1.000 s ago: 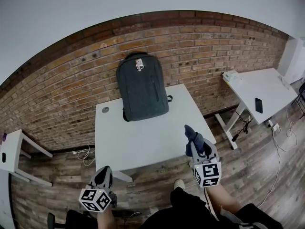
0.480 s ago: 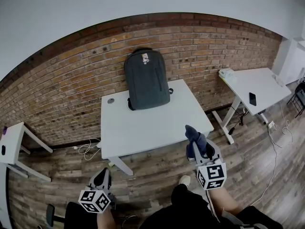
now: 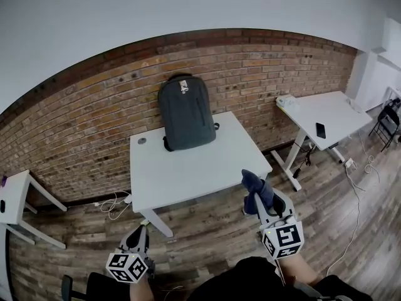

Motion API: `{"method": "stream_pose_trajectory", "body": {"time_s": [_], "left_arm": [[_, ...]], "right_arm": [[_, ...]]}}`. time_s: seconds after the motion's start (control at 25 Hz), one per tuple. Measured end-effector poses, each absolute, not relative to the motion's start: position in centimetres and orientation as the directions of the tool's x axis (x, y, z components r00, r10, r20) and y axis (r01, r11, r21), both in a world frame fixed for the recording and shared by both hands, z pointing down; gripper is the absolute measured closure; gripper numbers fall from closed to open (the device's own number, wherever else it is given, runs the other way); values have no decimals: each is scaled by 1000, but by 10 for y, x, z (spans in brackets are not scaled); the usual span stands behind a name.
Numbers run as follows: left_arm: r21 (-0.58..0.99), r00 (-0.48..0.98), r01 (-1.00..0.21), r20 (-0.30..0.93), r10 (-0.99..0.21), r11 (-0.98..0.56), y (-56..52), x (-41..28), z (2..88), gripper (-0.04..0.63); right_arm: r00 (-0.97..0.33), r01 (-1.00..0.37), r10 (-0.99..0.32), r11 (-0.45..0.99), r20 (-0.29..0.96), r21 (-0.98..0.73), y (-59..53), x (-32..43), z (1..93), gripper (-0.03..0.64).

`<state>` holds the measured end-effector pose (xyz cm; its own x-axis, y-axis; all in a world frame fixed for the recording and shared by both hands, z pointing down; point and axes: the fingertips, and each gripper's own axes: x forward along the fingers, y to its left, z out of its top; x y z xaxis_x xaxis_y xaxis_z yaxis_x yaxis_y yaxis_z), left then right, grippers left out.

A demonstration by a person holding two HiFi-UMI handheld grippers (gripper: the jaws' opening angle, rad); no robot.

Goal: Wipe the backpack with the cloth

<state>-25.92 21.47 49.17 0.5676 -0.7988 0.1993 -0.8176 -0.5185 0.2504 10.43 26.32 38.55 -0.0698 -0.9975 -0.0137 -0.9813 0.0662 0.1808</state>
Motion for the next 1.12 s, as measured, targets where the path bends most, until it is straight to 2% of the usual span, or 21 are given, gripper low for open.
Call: {"method": "stream_pose_trajectory", "body": {"time_s": [0.48,1.12], "left_arm": [[238,547,-833,212,-810,-500,240,-241,484,607],[197,568,-822,220,-793,-534,323,-126,464,607]], "right_arm": [[-97,-985,-995,97,13,146,284,126,395,506],[-119,-986,-991,126,62,114,370,223,415,506]]}}
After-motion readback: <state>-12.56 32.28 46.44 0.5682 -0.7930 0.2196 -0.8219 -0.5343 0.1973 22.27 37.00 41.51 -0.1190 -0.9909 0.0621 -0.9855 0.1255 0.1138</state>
